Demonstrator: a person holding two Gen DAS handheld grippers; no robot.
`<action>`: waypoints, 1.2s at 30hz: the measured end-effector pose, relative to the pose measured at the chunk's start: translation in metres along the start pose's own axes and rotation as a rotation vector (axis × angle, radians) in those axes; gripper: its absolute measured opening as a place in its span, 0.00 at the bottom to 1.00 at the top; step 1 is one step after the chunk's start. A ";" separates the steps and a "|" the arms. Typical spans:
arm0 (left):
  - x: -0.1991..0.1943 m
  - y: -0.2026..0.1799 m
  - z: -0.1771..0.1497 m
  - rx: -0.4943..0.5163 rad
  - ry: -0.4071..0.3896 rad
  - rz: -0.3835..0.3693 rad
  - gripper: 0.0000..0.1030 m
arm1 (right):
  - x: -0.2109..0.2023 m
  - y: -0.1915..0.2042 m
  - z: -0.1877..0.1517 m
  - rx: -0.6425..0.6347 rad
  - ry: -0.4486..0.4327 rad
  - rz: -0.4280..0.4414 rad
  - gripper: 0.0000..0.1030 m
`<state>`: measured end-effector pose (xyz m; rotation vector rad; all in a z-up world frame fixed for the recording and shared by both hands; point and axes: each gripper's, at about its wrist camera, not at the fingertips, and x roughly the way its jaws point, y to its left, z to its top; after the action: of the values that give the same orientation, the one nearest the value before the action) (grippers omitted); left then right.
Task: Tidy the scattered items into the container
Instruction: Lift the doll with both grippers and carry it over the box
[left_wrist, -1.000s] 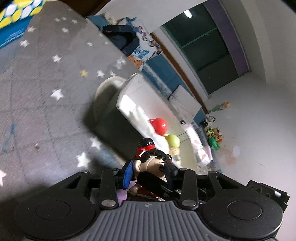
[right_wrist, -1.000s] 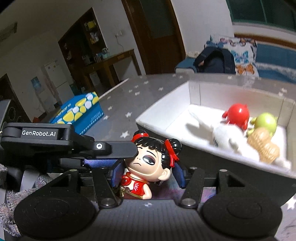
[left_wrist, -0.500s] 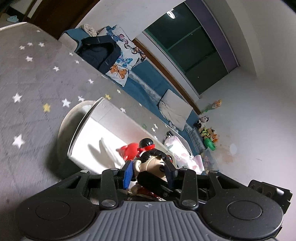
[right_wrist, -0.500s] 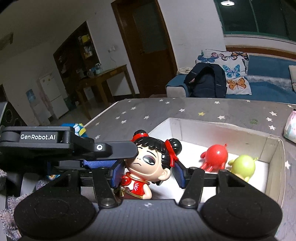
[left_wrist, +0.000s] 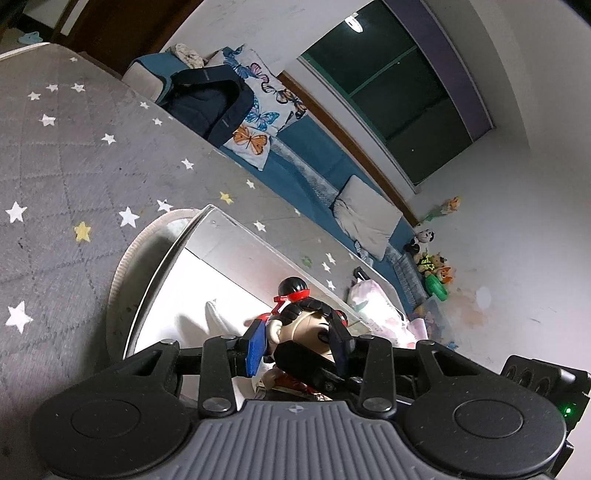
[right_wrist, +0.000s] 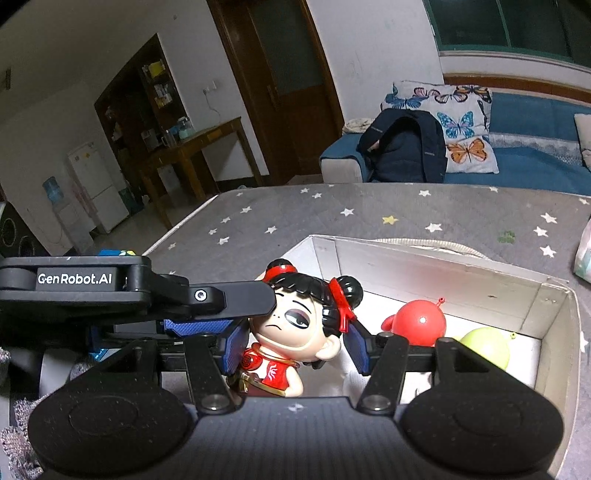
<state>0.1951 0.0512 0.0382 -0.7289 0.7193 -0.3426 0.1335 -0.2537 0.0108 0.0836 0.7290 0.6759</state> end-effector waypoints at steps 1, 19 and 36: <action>0.002 0.001 0.001 -0.003 0.001 0.003 0.39 | 0.003 -0.001 0.000 0.001 0.005 0.001 0.55; 0.019 0.014 0.006 -0.018 0.022 0.048 0.39 | 0.029 -0.009 0.004 -0.022 0.072 -0.004 0.55; 0.032 0.013 0.003 0.032 0.048 0.122 0.38 | 0.048 -0.014 0.004 -0.056 0.143 -0.022 0.55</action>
<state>0.2202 0.0451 0.0155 -0.6454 0.7979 -0.2607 0.1701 -0.2353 -0.0188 -0.0242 0.8464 0.6856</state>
